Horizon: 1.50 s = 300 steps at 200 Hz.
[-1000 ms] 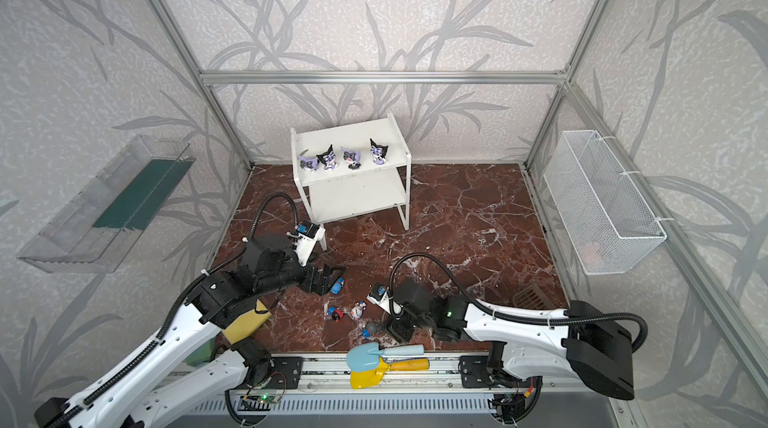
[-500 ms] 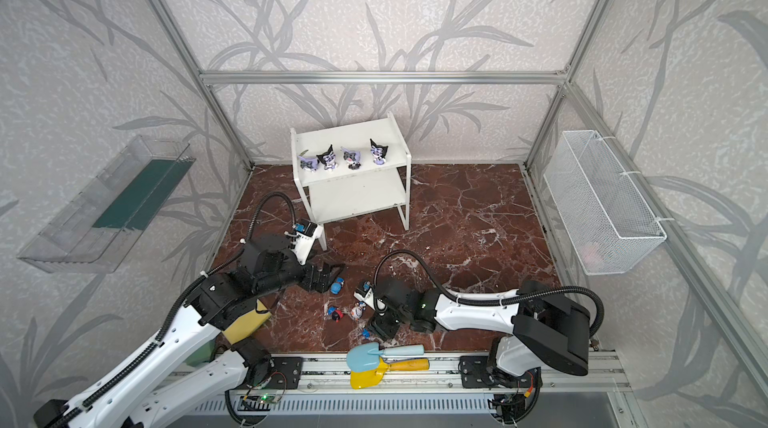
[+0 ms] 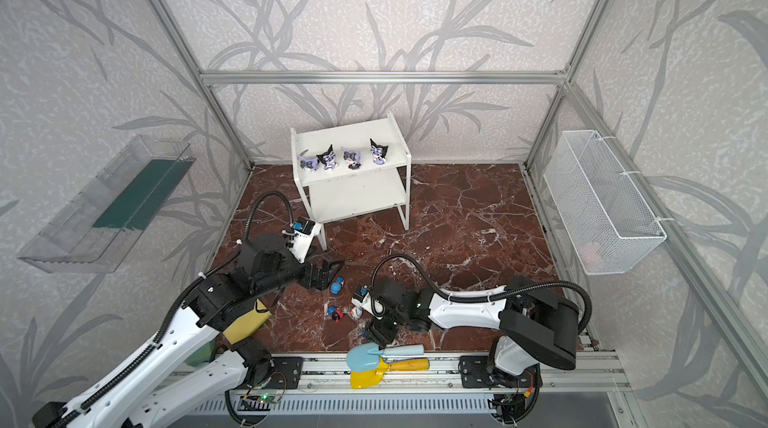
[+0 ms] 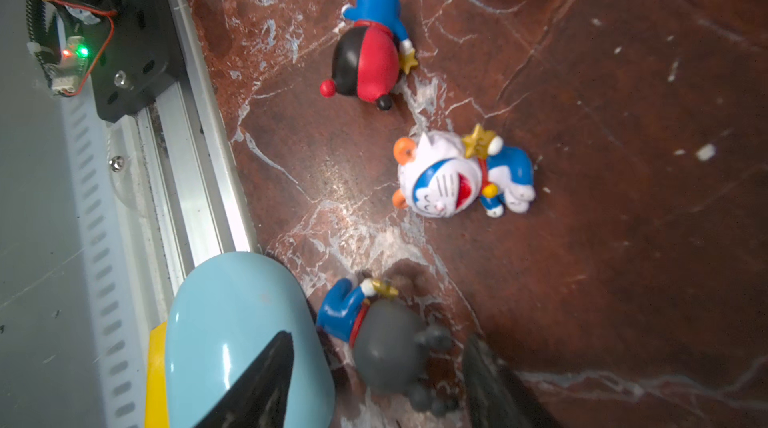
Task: Place and organize the plastic toys onto the shelf
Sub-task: 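Lower the open right gripper over the grey figure with blue body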
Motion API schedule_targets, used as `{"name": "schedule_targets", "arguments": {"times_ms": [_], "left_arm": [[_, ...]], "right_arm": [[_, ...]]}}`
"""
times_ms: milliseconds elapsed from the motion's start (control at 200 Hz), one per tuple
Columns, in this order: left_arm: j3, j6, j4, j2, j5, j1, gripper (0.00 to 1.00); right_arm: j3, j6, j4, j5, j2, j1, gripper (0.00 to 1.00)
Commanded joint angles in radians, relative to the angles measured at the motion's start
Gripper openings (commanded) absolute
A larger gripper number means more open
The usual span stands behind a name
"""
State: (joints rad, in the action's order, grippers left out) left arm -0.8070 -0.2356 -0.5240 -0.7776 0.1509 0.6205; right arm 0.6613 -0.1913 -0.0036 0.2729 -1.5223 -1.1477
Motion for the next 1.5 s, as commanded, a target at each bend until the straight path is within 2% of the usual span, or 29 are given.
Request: {"name": "schedule_targets", "arguments": {"times_ms": [0,135,280,475,635,875,1020,1120,1275,1385,1495], "left_arm": [[-0.001,0.010,0.030,-0.008,-0.007,-0.004,0.99],[-0.001,0.011,0.035,-0.006,-0.005,-0.004,0.99],[-0.003,0.013,0.036,0.004,-0.010,-0.005,0.99],[0.010,0.004,0.030,0.034,-0.017,-0.005,0.99],[0.004,0.008,0.030,0.036,-0.020,-0.004,0.99],[0.001,0.015,0.033,0.023,-0.012,-0.004,0.99],[0.000,0.013,0.039,0.017,-0.004,-0.005,0.99],[0.001,0.011,0.046,0.012,0.003,-0.005,0.99],[0.000,0.008,0.056,0.002,0.018,-0.005,0.99],[-0.001,0.010,0.057,0.003,0.018,-0.005,0.99],[0.000,0.012,0.053,0.007,0.013,-0.005,0.99]], "right_arm": [[0.026,-0.011,0.012,0.022,-0.009,-0.007,0.66],[0.036,-0.023,0.000,-0.038,-0.034,-0.007,0.66],[0.062,-0.043,-0.066,-0.153,-0.055,0.002,0.67],[0.052,-0.041,-0.127,-0.276,-0.028,0.086,0.67],[0.068,0.018,-0.153,-0.291,-0.008,0.214,0.67],[0.066,0.058,-0.219,-0.310,0.092,0.271,0.67],[-0.002,0.006,-0.235,-0.342,0.177,0.273,0.67],[-0.046,-0.087,-0.252,-0.413,0.218,0.274,0.66],[-0.048,-0.173,-0.319,-0.460,0.190,0.273,0.64],[-0.048,-0.166,-0.303,-0.443,0.156,0.245,0.64],[-0.045,-0.098,-0.248,-0.416,0.157,0.154,0.64]]}}
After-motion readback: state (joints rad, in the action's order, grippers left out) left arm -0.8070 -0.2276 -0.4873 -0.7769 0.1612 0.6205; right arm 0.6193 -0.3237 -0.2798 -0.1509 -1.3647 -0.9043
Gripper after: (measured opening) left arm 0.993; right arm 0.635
